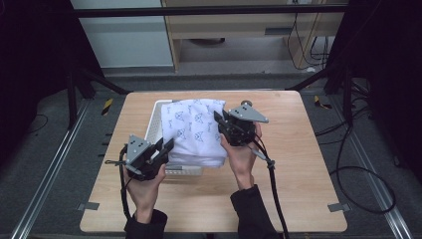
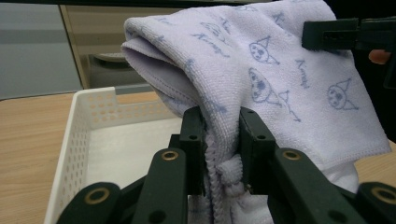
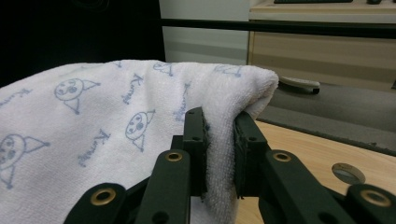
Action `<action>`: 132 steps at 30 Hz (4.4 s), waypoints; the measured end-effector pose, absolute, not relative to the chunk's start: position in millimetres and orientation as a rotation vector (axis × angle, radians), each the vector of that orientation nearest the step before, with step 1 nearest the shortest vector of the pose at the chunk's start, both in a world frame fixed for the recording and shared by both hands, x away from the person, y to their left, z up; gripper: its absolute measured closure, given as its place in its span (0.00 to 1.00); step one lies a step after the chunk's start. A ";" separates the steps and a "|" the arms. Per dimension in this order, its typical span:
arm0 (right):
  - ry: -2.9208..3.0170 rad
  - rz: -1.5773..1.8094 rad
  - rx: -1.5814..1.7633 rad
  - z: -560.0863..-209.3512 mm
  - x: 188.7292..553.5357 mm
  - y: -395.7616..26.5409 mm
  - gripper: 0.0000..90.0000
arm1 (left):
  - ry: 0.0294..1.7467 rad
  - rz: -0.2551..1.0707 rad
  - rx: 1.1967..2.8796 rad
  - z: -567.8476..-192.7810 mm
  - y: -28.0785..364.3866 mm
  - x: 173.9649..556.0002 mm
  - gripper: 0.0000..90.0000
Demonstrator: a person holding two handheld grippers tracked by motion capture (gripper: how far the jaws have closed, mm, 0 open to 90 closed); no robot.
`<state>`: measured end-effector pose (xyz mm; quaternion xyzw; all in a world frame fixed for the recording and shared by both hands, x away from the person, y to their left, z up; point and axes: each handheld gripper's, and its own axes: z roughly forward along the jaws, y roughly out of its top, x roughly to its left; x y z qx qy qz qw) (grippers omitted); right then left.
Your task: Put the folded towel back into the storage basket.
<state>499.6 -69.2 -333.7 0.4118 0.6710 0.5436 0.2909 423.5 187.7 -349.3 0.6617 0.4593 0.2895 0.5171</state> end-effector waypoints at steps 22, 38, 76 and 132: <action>1.825 1.499 1.078 -339.3 528.6 -18.0 0.87 | 1.191 0.755 1.530 -350.2 232.2 440.8 0.81; 1.845 1.498 1.078 -353.0 547.6 3.5 0.86 | 1.251 0.762 1.525 -365.6 247.5 459.3 0.81; 1.974 1.363 1.212 -418.9 586.9 6.2 0.86 | 1.354 0.696 1.664 -420.4 240.7 499.7 0.81; 1.916 1.429 1.159 -411.5 513.9 -96.0 0.24 | 1.193 0.738 1.645 -419.0 206.6 442.4 0.44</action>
